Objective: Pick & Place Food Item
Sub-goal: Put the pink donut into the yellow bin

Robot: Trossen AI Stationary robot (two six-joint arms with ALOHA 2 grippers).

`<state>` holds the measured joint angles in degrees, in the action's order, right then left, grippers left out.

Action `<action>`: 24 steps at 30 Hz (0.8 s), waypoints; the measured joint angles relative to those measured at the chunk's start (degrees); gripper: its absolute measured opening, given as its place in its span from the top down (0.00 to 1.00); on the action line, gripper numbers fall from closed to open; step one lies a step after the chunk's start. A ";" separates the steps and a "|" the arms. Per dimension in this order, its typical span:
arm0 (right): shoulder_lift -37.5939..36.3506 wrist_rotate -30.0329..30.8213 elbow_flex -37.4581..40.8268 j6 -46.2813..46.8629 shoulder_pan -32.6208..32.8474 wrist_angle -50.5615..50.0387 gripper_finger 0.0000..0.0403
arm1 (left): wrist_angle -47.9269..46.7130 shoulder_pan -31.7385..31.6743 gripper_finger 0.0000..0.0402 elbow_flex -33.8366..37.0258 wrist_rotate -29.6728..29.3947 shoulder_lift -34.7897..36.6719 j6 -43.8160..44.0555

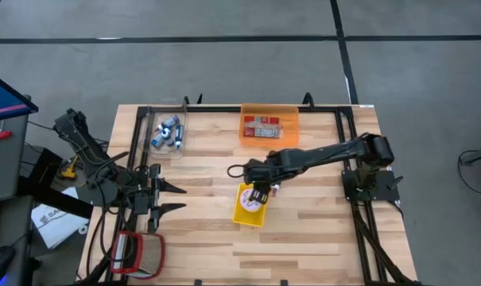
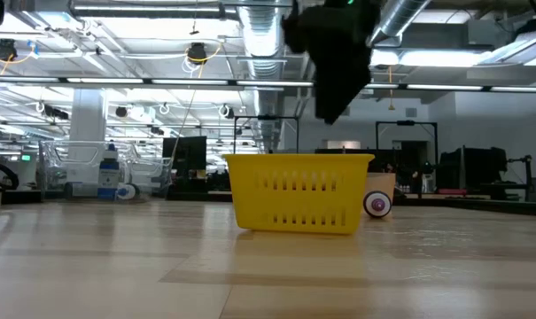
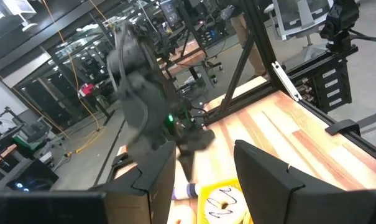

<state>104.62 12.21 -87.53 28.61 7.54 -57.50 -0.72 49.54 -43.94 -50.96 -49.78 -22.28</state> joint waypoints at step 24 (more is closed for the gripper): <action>-10.21 5.58 18.05 1.36 -9.45 8.43 0.56 | -8.28 -3.56 0.61 0.00 -0.02 0.00 7.60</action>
<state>94.41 17.79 -69.47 29.97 -1.91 -49.07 -8.99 45.98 -43.94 -50.98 -49.78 -14.68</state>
